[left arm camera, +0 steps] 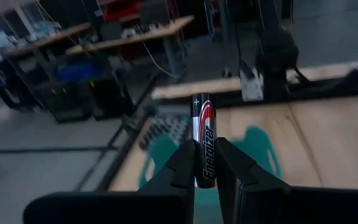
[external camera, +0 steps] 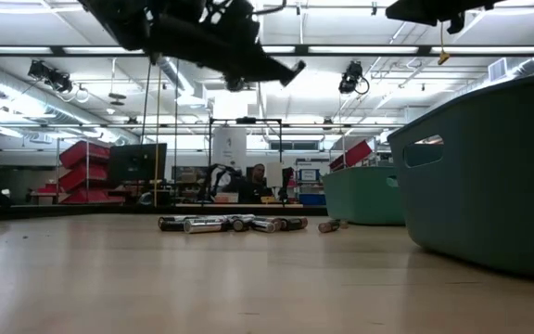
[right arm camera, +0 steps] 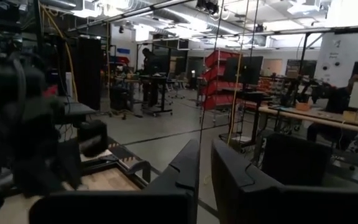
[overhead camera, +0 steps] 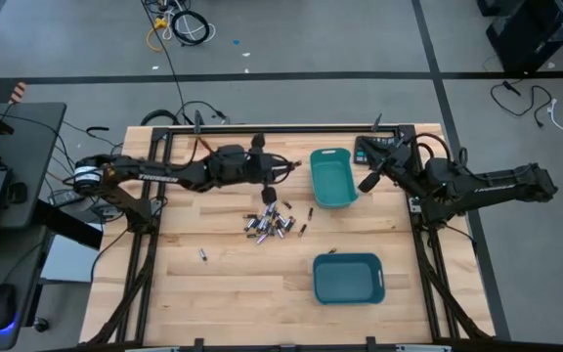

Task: Sort batteries
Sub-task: Put the silver battery into the green bin

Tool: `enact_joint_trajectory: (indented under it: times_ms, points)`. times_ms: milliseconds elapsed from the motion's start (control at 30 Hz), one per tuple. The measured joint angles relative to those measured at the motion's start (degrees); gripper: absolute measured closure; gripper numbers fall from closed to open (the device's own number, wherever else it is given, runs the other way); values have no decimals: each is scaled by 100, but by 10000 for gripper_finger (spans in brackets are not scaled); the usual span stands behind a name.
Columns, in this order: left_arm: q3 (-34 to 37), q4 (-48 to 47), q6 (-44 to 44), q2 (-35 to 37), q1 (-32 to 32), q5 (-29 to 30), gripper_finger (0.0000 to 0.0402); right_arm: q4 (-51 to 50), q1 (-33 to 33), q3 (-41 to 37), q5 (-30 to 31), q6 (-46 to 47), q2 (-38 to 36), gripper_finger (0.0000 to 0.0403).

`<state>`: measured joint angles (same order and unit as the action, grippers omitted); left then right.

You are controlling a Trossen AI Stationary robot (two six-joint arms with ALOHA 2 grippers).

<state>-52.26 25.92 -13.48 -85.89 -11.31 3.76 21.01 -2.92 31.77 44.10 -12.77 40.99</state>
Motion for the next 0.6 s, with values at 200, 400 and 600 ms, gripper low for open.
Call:
enact_joint_trajectory:
  times_ms: [200,400,600]
  points:
    - [-628,8,-84,-389,2,1,369,-6,0,174,829,-425,-63,374]
    - [-1363,-95,-133,-1191,-19,3,369,-5,-16,299,1986,-896,-101,374]
    - [-2290,-846,-131,-1964,-109,120,369,-19,-198,297,3421,-1295,-128,374]
